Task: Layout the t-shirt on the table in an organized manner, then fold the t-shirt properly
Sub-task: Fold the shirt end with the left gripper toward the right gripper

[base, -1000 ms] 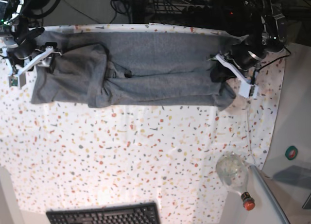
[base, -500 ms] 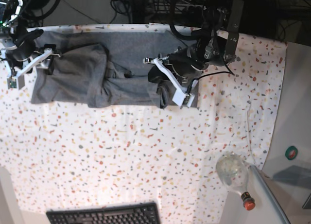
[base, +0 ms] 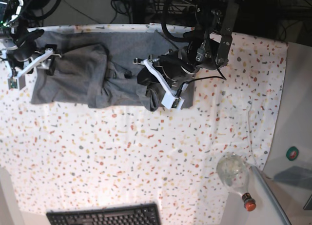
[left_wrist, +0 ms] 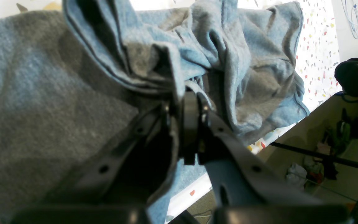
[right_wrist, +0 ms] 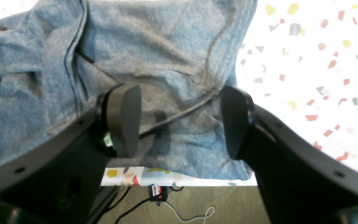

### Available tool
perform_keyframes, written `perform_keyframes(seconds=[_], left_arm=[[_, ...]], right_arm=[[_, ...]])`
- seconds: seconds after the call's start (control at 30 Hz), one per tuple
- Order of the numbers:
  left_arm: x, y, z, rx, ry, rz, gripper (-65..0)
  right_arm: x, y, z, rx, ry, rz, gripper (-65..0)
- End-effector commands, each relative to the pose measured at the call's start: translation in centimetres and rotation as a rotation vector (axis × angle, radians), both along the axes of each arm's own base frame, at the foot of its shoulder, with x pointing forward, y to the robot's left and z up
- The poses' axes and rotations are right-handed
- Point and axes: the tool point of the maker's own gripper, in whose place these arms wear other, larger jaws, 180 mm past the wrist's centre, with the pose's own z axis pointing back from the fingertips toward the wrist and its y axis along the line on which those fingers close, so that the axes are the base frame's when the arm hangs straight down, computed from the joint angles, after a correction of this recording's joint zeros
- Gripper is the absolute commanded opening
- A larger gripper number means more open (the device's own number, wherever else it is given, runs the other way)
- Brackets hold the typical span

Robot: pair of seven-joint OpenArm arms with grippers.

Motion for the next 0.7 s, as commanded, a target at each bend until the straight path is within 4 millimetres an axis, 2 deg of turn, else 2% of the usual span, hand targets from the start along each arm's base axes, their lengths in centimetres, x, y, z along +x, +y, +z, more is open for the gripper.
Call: perform_keyframes(seconds=[0.0,0.47,0.67], left_arm=[[0.8,-0.5,1.2,-0.034,-0.038,0.005,-65.0],[1.0,-0.6,1.4,-0.034,-0.043,0.002,-65.0],[1.2,-0.5,0.1,-0.025,-0.008,0.0,-65.0]], right_arm=[[0.6,-0.3,1.0,-0.01,-0.039,0.002,-27.5],[0.6,-0.2,0.9,-0.009,-0.039,0.001,-27.5],[0.6,-0.2,0.9,-0.008,-0.039,0.001,-27.5]])
